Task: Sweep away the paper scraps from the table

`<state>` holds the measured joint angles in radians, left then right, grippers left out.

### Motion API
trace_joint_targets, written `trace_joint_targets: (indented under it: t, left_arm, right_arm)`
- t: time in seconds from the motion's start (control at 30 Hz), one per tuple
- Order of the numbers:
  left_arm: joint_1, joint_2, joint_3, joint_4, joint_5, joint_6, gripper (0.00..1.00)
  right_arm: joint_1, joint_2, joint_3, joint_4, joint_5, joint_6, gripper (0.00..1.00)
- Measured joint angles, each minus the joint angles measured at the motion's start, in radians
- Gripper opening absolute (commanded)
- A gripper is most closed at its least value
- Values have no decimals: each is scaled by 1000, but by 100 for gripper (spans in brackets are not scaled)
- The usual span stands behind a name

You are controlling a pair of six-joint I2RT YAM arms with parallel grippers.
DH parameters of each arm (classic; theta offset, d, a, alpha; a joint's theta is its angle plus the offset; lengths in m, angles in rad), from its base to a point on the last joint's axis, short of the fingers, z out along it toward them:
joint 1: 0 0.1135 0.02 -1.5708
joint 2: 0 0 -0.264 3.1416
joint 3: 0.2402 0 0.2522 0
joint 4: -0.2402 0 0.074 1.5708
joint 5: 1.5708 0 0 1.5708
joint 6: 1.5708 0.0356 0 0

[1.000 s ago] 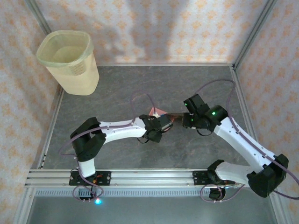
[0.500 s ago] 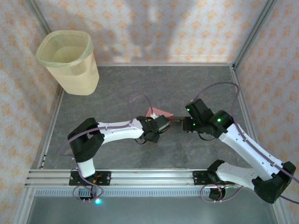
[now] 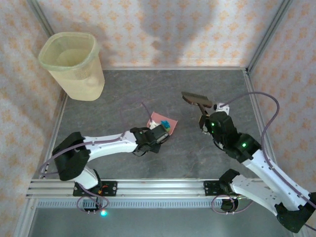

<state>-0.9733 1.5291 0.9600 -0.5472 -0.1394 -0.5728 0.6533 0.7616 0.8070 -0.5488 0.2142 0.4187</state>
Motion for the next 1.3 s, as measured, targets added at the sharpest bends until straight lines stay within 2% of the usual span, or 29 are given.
trace_joint_targets:
  t: [0.17, 0.33, 0.47, 0.6, 0.73, 0.93, 1.07, 1.3]
  left_arm:
    - [0, -143, -34, -8, -69, -13, 0]
    - [0, -297, -31, -60, -169, -37, 0]
    - [19, -390, 8, -164, -230, -59, 0]
    - [74, -433, 117, -292, -272, -70, 0]
    - [127, -454, 235, -404, -290, -74, 0]
    - [272, -433, 469, -574, -287, -44, 0]
    - [406, -378, 646, -663, -272, -5, 0]
    - [679, -194, 939, -755, -145, 68, 0]
  right_arm:
    - [-10, 6, -229, 364, 45, 0, 0]
    - [-13, 120, -397, 692, 40, 14, 0]
    - [-15, 244, -417, 822, -5, 15, 0]
    - [-12, 373, -416, 947, -85, 0, 0]
    - [21, 482, -404, 998, -162, -37, 0]
    - [70, 573, -356, 1053, -251, -78, 0]
    - [86, 612, -330, 1068, -293, -88, 0]
    - [88, 638, -319, 1078, -325, -92, 0]
